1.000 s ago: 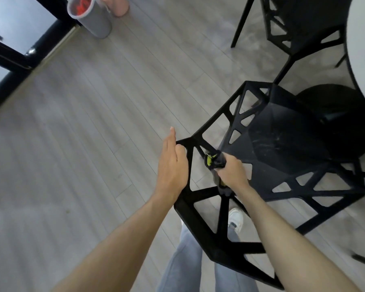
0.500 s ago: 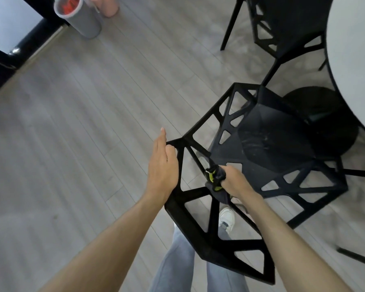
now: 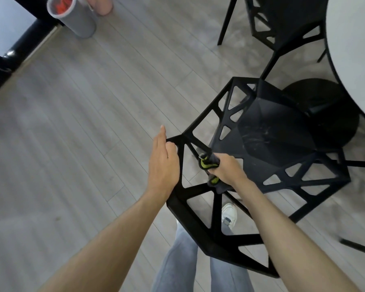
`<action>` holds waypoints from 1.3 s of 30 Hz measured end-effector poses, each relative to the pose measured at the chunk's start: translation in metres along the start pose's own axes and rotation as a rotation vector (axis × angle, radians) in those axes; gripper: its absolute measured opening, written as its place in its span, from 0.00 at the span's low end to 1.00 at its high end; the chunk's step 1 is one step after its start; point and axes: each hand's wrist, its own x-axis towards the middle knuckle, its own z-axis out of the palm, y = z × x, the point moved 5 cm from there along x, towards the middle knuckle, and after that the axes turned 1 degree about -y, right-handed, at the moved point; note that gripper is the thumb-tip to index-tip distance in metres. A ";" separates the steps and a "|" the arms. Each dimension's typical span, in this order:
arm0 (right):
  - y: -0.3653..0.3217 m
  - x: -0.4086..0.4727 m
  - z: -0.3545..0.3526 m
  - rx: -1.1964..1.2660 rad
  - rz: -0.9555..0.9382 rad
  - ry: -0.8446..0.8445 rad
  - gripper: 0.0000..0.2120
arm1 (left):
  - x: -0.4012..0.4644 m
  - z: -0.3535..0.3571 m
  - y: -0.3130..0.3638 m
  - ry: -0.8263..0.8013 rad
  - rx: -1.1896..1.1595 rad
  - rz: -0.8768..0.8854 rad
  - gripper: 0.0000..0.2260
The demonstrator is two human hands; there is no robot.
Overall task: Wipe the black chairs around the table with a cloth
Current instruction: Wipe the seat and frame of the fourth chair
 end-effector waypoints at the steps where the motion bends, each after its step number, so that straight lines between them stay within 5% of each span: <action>1: 0.014 -0.008 -0.003 -0.111 0.035 -0.084 0.08 | 0.000 0.000 0.000 0.001 -0.001 -0.002 0.26; 5: 0.070 -0.046 -0.012 -0.243 0.217 -0.227 0.02 | -0.001 -0.001 0.002 0.005 -0.004 0.004 0.26; 14: 0.018 -0.045 0.021 0.026 0.026 0.095 0.04 | -0.002 -0.001 0.004 0.008 -0.002 0.020 0.27; 18: 0.031 -0.060 0.019 -0.105 -0.012 0.061 0.05 | -0.002 -0.001 0.004 0.015 0.004 0.017 0.25; 24: 0.061 -0.040 0.001 -0.371 0.215 -0.035 0.12 | -0.001 0.000 0.004 0.020 0.027 0.028 0.25; 32: 0.054 -0.062 0.006 -0.042 0.106 0.004 0.06 | 0.003 0.001 0.003 0.022 0.039 0.031 0.24; 39: 0.072 -0.058 0.004 -0.098 0.224 0.026 0.10 | 0.008 0.004 0.013 -0.003 0.129 0.120 0.30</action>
